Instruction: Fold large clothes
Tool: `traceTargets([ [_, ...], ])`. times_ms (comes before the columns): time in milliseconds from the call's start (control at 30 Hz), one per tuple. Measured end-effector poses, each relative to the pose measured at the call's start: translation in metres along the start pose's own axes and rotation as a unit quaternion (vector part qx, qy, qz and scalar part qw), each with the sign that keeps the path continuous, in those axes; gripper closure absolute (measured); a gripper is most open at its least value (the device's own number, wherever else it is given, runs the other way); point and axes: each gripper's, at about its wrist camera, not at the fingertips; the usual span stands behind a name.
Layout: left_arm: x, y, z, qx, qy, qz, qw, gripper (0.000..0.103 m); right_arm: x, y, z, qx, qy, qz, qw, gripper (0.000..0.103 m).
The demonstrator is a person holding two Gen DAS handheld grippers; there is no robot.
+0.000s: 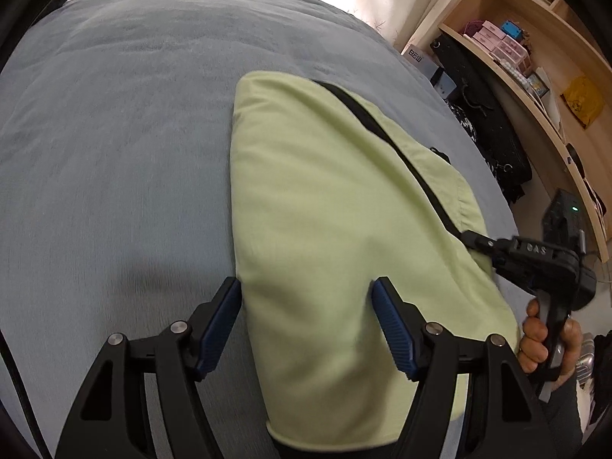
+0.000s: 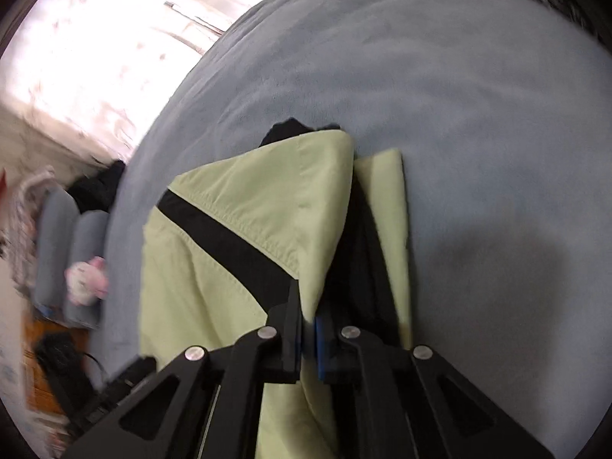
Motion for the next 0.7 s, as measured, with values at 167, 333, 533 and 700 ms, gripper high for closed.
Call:
traceTargets([
  [167,0.008,0.001,-0.015,0.003,0.029,-0.018,0.9994,0.035,-0.009,-0.049,0.014,-0.083,-0.039,-0.081,0.992,0.101],
  [333,0.006,0.026,-0.022,0.003,0.019,0.001,0.9998,0.034,-0.023,-0.014,-0.01,-0.13,-0.016,-0.028,0.991,0.101],
  [533,0.006,0.028,-0.024,0.019,0.022,-0.007,0.9995,0.034,-0.015,-0.012,-0.005,-0.131,-0.012,-0.017,0.991,0.097],
  [700,0.008,0.007,-0.04,0.046,0.058,-0.034,0.9967,0.034,-0.006,-0.038,0.006,-0.15,-0.028,-0.029,0.988,0.09],
])
Point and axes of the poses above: each gripper's, at about its wrist camera, not at the fingertips, and y roughly the way its jaws point, z to its left, x to its top, and after that the axes turned 11 degrees about -y, right-handed
